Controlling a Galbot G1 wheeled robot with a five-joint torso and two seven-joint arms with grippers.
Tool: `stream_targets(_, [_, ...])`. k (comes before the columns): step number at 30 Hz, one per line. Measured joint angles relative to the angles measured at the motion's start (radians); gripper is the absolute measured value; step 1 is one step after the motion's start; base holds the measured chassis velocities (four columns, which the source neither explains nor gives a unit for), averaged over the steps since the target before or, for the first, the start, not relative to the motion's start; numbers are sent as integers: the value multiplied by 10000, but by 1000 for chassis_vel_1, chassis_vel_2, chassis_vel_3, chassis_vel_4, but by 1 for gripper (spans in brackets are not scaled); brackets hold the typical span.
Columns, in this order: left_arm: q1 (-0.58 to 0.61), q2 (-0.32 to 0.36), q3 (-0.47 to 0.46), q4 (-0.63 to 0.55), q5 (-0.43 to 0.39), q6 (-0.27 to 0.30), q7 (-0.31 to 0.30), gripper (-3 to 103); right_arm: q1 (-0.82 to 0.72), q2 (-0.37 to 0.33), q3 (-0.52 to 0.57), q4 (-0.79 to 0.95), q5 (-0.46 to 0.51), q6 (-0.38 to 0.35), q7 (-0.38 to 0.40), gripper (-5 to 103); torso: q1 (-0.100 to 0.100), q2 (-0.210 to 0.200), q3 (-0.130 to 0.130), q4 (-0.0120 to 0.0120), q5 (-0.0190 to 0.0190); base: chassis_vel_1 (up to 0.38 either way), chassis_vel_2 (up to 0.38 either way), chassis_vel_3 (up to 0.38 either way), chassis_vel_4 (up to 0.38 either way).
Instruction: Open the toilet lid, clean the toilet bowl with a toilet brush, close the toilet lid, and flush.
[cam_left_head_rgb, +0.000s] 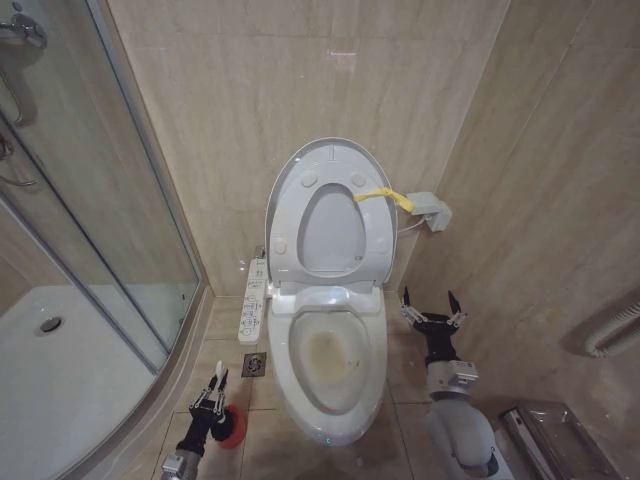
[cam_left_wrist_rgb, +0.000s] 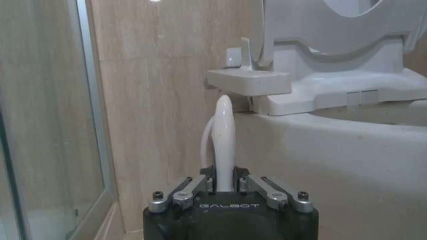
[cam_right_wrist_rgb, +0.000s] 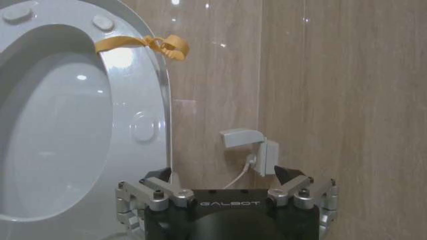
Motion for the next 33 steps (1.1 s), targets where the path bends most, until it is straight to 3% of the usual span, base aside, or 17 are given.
stream_targets(13, [-982, -111, 394, 885, -88, 7, 158, 17, 0, 0, 0, 0, 0, 0, 1, 100, 0, 0, 0, 0, 0, 0, 0, 0, 0])
stream_targets(23, [-961, -47, 441, 627, -79, 18, 192, 17, 0, 0, 0, 0, 0, 0, 1, 100, 0, 0, -1, 1, 0, 0, 0, 0, 0])
stream_targets(33, [-1039, -347, 537, 1375, 1, 19, 358, 17, 0, 0, 0, 0, 0, 0, 1, 100, 0, 0, -1, 1, 0, 0, 0, 0, 0])
